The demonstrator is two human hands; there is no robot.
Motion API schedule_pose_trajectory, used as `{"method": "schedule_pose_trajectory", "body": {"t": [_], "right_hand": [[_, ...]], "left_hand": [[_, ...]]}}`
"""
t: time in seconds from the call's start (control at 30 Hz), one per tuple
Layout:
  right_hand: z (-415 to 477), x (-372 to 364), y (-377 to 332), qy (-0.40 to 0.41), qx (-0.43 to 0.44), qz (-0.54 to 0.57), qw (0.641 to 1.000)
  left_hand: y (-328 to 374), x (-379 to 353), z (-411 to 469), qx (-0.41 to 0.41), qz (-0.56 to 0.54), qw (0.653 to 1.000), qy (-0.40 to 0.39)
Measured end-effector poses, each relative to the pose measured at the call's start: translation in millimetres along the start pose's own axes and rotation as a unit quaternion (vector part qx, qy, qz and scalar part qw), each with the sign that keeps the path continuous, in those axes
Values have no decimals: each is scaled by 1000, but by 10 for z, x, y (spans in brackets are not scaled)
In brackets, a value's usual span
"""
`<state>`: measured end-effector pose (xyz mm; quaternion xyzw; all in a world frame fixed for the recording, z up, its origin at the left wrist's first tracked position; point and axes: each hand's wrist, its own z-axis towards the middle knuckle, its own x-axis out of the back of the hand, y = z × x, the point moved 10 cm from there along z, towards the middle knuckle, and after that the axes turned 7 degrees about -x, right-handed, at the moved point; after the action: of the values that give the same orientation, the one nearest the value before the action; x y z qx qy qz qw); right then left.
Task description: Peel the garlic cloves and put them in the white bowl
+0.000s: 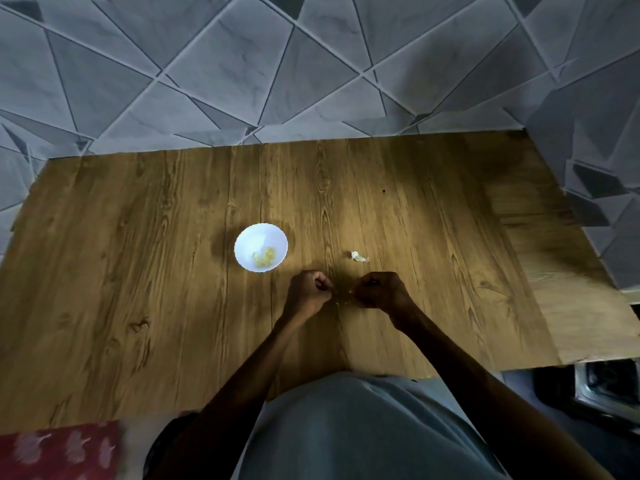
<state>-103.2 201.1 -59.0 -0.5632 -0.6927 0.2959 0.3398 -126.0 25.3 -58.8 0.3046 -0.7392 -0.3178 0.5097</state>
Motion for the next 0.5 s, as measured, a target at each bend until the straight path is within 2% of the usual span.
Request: {"method": "schedule_pose_trajectory", "body": {"t": [0.1,0.2,0.4,0.5], "right_hand": [[15,-38,3,-17,0,-1,1000],[3,-84,-12,-34,8,-8,999],[23,-102,-51,-34,11,-26,999],[32,-60,-69,-12,4,-22,1000]], "left_hand": [[38,32,20,-19,4,1000,6],[95,2,29,-38,11,999,-27],[31,-88,36,-28,-2,998,-60],[-1,-132,30,-11,-50,997,-59]]}}
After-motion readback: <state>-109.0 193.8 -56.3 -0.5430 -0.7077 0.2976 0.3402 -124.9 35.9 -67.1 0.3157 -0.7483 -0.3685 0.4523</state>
